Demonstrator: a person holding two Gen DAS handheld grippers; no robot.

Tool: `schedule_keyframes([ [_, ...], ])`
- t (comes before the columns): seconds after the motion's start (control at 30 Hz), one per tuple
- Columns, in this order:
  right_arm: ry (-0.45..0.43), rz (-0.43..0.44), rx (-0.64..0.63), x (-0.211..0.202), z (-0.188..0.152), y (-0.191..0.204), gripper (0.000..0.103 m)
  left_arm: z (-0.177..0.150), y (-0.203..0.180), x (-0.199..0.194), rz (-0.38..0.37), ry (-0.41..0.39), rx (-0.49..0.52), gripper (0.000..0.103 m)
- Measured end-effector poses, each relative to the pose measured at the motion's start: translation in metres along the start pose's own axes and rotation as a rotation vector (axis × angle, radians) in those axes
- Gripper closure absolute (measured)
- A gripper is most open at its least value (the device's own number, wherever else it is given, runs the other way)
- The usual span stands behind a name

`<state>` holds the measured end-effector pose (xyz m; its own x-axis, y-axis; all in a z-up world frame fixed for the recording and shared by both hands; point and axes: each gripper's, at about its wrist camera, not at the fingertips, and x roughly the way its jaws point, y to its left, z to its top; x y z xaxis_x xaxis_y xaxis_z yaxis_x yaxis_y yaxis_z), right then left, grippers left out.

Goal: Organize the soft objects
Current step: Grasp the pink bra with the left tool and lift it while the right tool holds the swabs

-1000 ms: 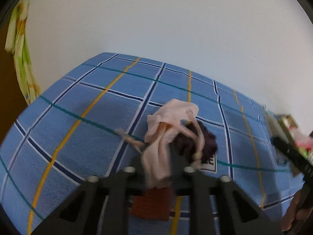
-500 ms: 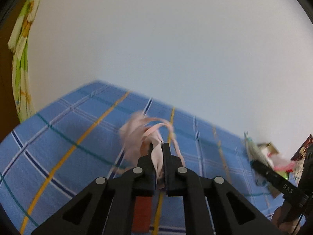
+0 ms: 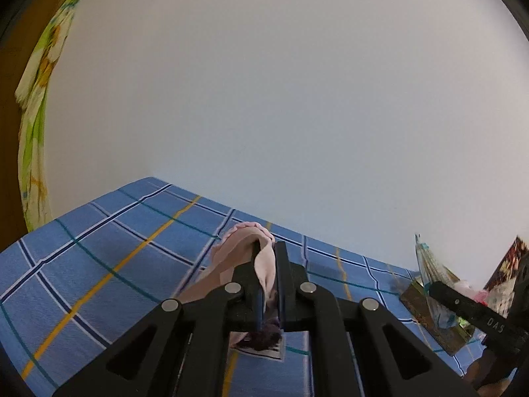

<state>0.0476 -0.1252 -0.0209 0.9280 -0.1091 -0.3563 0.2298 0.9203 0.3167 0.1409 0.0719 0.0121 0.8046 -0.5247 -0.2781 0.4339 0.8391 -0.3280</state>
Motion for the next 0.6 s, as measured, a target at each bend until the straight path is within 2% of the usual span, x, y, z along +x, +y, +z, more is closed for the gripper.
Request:
schedule_keyframes([
  [0.13,-0.019,-0.005,0.003,-0.014,0.001,-0.009,0.063,-0.002,-0.027,-0.004,-0.023,-0.014,0.063,0.096],
  [0.33,-0.036,-0.030,0.016,-0.031,0.004,-0.023,0.063,0.004,-0.053,-0.020,-0.080,-0.052,0.079,0.096],
  [0.6,-0.117,-0.045,0.024,-0.063,0.016,-0.052,0.063,0.023,-0.111,-0.041,-0.156,-0.115,0.137,0.096],
])
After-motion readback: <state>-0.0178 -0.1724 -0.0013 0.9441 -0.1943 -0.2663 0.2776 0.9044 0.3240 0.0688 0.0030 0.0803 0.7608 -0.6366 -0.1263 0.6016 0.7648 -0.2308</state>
